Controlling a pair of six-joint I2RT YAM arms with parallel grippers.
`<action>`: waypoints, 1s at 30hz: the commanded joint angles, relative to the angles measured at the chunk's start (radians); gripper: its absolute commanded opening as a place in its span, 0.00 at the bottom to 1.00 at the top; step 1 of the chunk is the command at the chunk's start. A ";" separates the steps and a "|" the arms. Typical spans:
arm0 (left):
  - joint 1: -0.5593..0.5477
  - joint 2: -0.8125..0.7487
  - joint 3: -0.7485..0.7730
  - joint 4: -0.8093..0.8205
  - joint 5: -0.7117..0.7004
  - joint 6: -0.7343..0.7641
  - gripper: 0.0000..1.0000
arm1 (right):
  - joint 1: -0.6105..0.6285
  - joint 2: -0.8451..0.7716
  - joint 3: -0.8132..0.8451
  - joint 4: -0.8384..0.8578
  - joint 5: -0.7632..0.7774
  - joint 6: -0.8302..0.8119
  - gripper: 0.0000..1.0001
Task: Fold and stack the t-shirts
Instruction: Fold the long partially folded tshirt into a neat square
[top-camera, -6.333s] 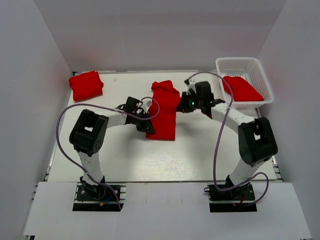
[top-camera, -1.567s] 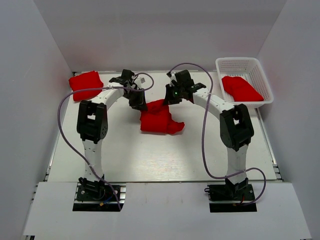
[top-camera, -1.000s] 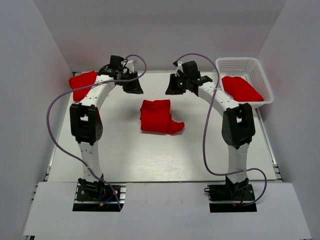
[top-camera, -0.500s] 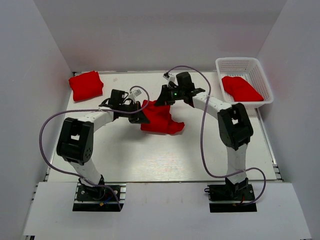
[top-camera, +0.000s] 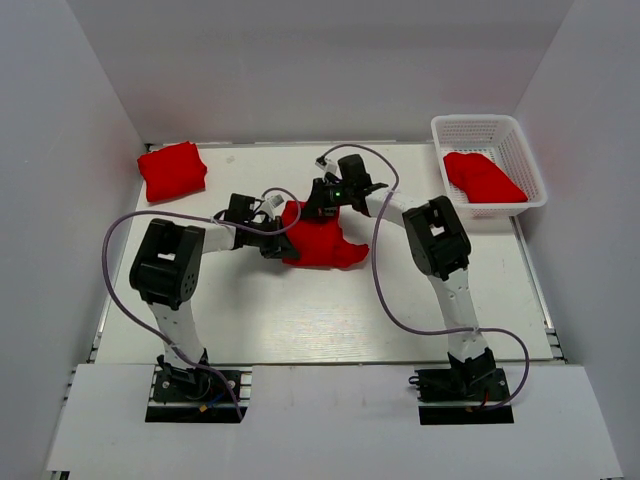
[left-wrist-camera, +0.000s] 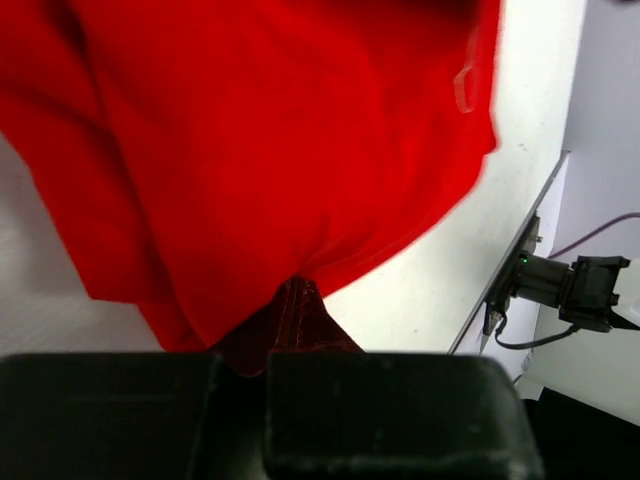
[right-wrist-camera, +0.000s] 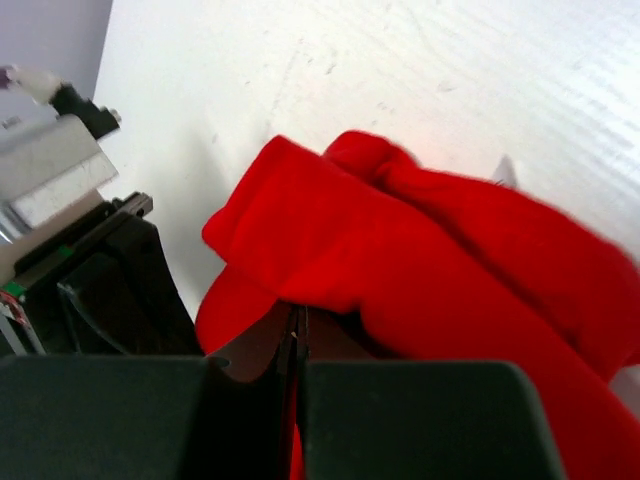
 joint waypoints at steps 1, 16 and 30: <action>0.003 0.017 -0.012 0.011 -0.027 0.018 0.00 | -0.016 0.036 0.096 0.061 0.007 -0.004 0.00; 0.003 -0.002 0.062 -0.103 -0.008 0.076 0.00 | -0.082 0.073 0.328 0.000 0.098 -0.024 0.00; 0.113 -0.132 0.430 -0.364 -0.014 0.164 0.79 | -0.073 -0.401 -0.065 -0.292 0.194 -0.216 0.04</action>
